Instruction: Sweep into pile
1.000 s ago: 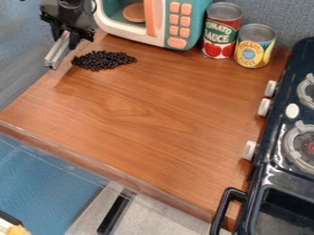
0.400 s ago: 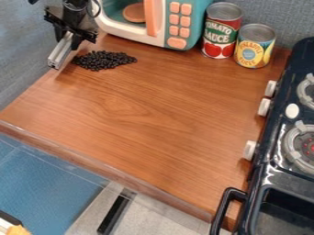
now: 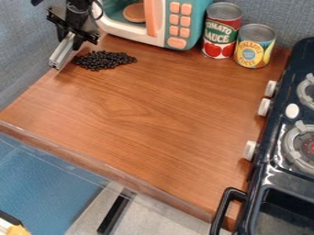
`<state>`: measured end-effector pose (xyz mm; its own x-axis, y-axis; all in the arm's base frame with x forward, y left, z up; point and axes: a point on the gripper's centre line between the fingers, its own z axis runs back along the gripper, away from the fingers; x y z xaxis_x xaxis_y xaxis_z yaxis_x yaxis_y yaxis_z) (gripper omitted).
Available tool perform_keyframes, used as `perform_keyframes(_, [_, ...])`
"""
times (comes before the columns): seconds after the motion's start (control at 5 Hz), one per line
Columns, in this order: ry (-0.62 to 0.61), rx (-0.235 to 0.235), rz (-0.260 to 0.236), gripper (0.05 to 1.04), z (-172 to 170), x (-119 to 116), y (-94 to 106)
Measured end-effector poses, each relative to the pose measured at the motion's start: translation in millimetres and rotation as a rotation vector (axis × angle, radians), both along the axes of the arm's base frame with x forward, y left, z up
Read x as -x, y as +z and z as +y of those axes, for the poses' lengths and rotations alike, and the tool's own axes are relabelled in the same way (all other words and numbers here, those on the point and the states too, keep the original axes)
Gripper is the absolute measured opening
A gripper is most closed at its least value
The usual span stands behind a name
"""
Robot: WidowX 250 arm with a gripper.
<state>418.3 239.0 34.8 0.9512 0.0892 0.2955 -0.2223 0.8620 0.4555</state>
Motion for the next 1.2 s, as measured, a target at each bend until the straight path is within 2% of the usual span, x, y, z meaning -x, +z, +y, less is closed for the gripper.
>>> perform_keyframes(0.6, [-0.037, -0.01, 0.027, 0.388, -2, 1, -6.8])
perform_keyframes(0.8, [-0.027, 0.01, 0.052, 0.388, -4, 1, -8.6])
perform_keyframes(1.2, [-0.012, 0.079, 0.115, 0.388, -14, -1, -8.9])
